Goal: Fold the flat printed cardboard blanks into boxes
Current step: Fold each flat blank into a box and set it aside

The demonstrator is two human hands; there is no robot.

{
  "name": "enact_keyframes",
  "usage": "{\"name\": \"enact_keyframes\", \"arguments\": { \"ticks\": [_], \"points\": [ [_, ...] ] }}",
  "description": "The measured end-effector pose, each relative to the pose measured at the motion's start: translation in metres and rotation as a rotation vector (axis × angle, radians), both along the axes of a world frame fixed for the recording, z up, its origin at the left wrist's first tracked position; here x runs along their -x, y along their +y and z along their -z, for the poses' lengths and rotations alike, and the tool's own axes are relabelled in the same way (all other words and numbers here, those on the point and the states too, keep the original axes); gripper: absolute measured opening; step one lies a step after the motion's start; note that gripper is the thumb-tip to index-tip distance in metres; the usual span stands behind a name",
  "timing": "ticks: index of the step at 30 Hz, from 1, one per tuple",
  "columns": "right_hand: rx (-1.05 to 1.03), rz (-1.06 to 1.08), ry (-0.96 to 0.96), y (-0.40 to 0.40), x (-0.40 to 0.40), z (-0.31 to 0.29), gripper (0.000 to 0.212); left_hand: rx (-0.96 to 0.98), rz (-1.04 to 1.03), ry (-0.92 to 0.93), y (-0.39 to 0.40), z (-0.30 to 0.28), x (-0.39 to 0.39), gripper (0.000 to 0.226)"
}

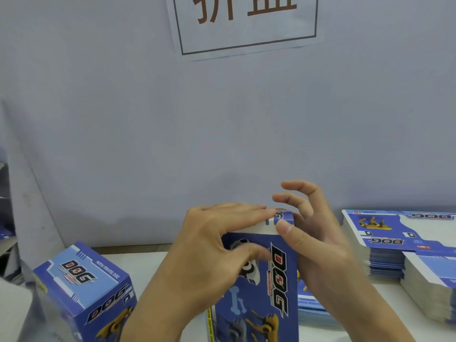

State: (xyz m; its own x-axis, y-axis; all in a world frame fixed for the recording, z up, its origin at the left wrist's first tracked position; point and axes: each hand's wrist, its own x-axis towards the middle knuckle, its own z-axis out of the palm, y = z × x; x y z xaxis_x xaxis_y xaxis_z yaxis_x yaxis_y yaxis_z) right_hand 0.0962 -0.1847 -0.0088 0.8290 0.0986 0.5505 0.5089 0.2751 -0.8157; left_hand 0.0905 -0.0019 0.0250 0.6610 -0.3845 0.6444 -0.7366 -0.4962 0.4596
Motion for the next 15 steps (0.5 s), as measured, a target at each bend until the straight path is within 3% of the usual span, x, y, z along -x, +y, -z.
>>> {"name": "enact_keyframes", "arguments": {
  "ticks": [7,11,15],
  "points": [
    [0.169,0.129,-0.148,0.0024,0.0047,-0.0011,0.036,0.013,-0.052,-0.149,-0.0055,0.0041,-0.0035,0.049],
    [0.109,0.083,-0.138,0.0034,0.0048,-0.0014,0.029,0.050,-0.056,-0.105,-0.0038,0.0052,-0.0046,0.038],
    [0.004,0.035,-0.120,0.0014,0.0029,-0.0003,0.037,0.095,-0.092,-0.120,-0.0067,0.0048,-0.0018,0.052]
  ]
}}
